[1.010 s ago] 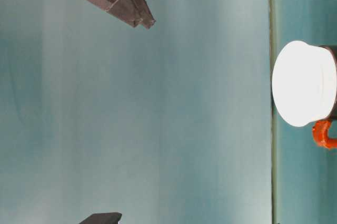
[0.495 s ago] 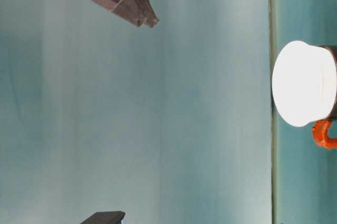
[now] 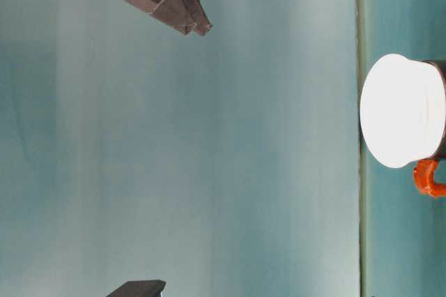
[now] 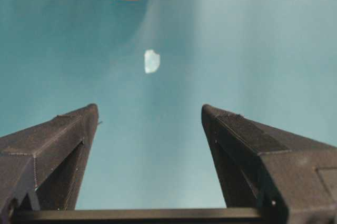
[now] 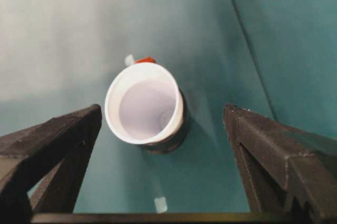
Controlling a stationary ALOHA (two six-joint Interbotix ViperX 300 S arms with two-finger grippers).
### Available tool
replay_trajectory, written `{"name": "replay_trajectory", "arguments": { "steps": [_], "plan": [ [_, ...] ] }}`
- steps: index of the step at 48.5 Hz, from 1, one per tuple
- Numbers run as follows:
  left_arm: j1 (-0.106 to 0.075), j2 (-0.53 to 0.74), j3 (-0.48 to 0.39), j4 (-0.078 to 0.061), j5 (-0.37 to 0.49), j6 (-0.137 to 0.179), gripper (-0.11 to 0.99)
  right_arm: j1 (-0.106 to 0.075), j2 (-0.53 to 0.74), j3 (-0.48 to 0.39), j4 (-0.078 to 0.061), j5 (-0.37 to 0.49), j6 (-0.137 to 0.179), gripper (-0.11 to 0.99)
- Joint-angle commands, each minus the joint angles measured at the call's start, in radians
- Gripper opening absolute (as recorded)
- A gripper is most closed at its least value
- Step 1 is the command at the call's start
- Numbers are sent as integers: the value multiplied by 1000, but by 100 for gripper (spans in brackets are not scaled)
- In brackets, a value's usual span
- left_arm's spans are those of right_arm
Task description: Put the paper cup into the moved red handle cup holder.
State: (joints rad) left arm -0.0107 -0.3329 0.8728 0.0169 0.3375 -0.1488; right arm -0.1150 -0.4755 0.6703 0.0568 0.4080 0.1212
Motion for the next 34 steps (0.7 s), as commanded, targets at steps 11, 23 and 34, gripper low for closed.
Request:
{"name": "replay_trajectory", "arguments": {
  "steps": [11, 23, 34],
  "plan": [
    [2, -3, -17, 2, -6, -2, 85, -2, -2, -9, -2, -9, -2, 73],
    [0, 0, -18, 2, -6, -3, 85, -2, -2, -8, -2, -8, -2, 73],
    [0, 0, -18, 2, -18, -3, 85, -2, 0, -8, -2, -11, -2, 73]
  ]
}}
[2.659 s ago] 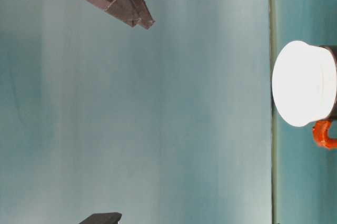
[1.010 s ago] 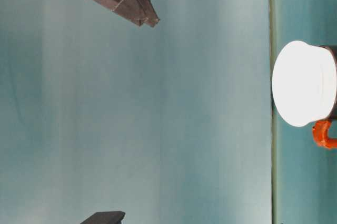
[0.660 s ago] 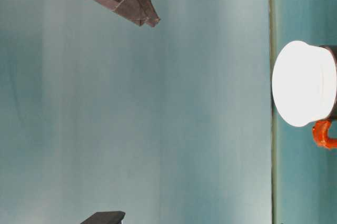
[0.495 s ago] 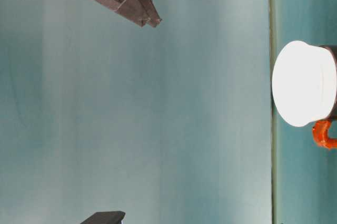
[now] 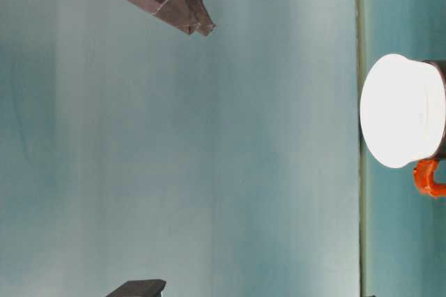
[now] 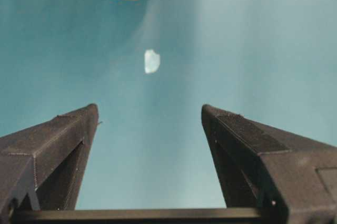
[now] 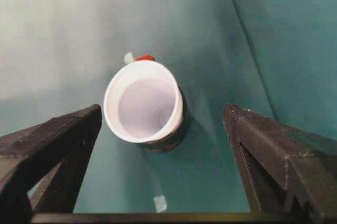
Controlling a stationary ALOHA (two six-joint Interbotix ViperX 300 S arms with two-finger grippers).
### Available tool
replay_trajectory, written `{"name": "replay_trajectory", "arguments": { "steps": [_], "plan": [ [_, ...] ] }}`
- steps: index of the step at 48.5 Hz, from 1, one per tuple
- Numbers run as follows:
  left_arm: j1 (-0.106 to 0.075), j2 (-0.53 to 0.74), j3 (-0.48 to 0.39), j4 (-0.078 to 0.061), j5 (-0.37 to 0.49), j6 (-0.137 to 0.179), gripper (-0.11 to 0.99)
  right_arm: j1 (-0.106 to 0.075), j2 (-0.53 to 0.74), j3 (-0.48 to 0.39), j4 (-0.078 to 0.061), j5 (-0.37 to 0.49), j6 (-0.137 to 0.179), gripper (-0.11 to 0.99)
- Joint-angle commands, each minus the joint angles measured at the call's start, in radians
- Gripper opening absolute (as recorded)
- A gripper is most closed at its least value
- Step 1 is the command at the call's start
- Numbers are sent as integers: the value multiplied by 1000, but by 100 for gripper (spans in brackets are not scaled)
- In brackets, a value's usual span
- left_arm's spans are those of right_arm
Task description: Put the paper cup into the moved red handle cup holder.
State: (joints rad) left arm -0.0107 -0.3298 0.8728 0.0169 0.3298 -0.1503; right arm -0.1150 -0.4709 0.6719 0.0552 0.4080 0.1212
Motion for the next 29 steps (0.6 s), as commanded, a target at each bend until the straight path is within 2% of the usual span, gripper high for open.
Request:
{"name": "replay_trajectory", "arguments": {
  "steps": [1, 29],
  "plan": [
    [2, -3, -18, 2, -11, -2, 85, -2, -5, -9, 0, -12, -2, 73],
    [0, 0, -17, 2, -12, -3, 85, -2, 23, -9, 0, -58, 0, 73]
  ]
}}
